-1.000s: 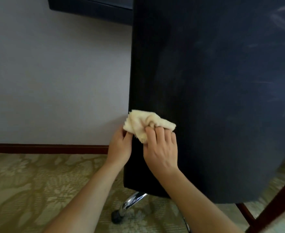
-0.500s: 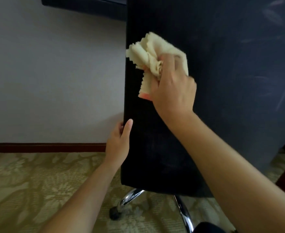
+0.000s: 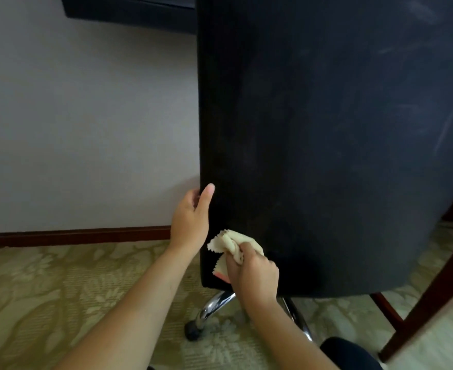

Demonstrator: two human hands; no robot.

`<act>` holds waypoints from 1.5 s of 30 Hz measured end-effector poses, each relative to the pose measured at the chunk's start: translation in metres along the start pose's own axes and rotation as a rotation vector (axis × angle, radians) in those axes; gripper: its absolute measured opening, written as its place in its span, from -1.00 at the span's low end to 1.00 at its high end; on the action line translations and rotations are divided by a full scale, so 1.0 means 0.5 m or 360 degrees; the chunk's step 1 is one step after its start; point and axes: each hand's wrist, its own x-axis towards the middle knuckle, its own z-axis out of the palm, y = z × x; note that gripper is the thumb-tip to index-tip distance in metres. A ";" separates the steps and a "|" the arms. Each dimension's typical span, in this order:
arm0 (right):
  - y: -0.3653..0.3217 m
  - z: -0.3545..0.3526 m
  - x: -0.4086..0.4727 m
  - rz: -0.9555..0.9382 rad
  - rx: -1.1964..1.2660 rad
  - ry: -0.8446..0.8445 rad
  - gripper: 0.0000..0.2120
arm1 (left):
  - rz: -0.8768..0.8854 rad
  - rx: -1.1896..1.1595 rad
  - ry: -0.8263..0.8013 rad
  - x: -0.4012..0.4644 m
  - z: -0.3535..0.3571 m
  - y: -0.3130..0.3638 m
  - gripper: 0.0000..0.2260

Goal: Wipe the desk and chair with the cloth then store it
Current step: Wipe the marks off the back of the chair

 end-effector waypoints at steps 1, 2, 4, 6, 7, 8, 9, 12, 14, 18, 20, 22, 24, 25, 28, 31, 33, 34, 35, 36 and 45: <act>0.009 -0.009 0.000 0.0062 0.0030 0.0029 -0.76 | 0.0002 0.0007 0.0021 -0.002 0.002 0.001 -0.63; 0.022 -0.020 0.000 0.0154 0.0068 0.0057 -0.76 | 0.0004 0.0000 0.0042 -0.004 0.005 0.001 -0.60; 0.062 -0.046 0.000 0.0350 0.0187 0.0155 -0.80 | 0.0004 -0.0027 0.0081 -0.006 0.014 -0.001 -0.54; 0.101 -0.070 -0.001 0.0610 0.0406 0.0250 -0.83 | -0.0011 -0.0037 0.0109 -0.011 0.023 0.000 -0.53; 0.108 -0.079 -0.001 0.0740 0.0565 0.0313 -0.83 | -0.0007 -0.0041 0.0120 -0.014 0.025 0.000 -0.53; 0.106 -0.080 -0.001 0.0852 0.0719 0.0390 -0.82 | 0.0003 -0.0030 0.0130 -0.016 0.028 0.000 -0.53; 0.092 -0.077 -0.002 0.0935 0.0821 0.0449 -0.83 | 0.0015 -0.0014 0.0139 -0.019 0.029 0.000 -0.54; 0.004 -0.040 -0.005 0.0709 0.0656 0.0253 -0.81 | 0.0055 0.0012 0.0178 -0.024 0.031 0.000 -0.56; -0.051 -0.018 -0.013 0.0454 0.0607 0.0008 -0.79 | 0.0066 0.0028 0.0186 -0.025 0.029 -0.001 -0.58; -0.025 -0.061 0.017 0.0520 0.0718 0.0152 -0.79 | 0.0070 0.0032 0.0157 -0.020 0.029 -0.003 -0.61; -0.011 -0.119 0.052 0.0535 0.0873 0.0347 -0.74 | 0.0075 -0.0006 0.0140 -0.015 0.029 -0.006 -0.61; -0.037 -0.171 0.092 0.0392 0.0867 0.0420 -0.68 | 0.0054 -0.0060 0.0100 -0.015 0.028 -0.009 -0.61; -0.078 -0.181 0.125 0.0282 0.0897 0.0436 -0.67 | 0.0017 -0.0177 0.0045 -0.014 0.028 -0.010 -0.64; -0.093 -0.171 0.131 0.0263 0.0967 0.0449 -0.69 | 0.0001 -0.0203 0.0034 -0.011 0.027 -0.010 -0.65; -0.087 -0.103 0.090 0.0460 0.1129 0.0431 -0.75 | 0.0020 -0.0076 0.0037 -0.006 0.023 -0.015 -0.64; -0.057 -0.038 0.028 0.0932 0.1396 0.0285 -0.71 | 0.0046 -0.0031 0.0059 -0.009 0.021 -0.012 -0.68; -0.058 -0.022 0.019 0.1168 0.1511 0.0265 -0.68 | 0.0038 -0.0032 0.0049 -0.011 0.020 -0.010 -0.70; -0.064 -0.022 0.022 0.1248 0.1547 0.0262 -0.69 | 0.0032 -0.0032 0.0045 -0.010 0.020 -0.011 -0.70; -0.074 -0.030 0.026 0.1302 0.1581 0.0256 -0.70 | 0.0029 -0.0036 0.0043 -0.010 0.019 -0.010 -0.68; -0.084 -0.041 0.033 0.1307 0.1616 0.0241 -0.72 | 0.0033 -0.0040 0.0039 -0.008 0.019 -0.011 -0.66; -0.135 -0.106 0.100 0.0851 0.1598 0.0194 -0.73 | 0.0027 -0.0197 -0.0011 -0.004 0.016 -0.017 -0.64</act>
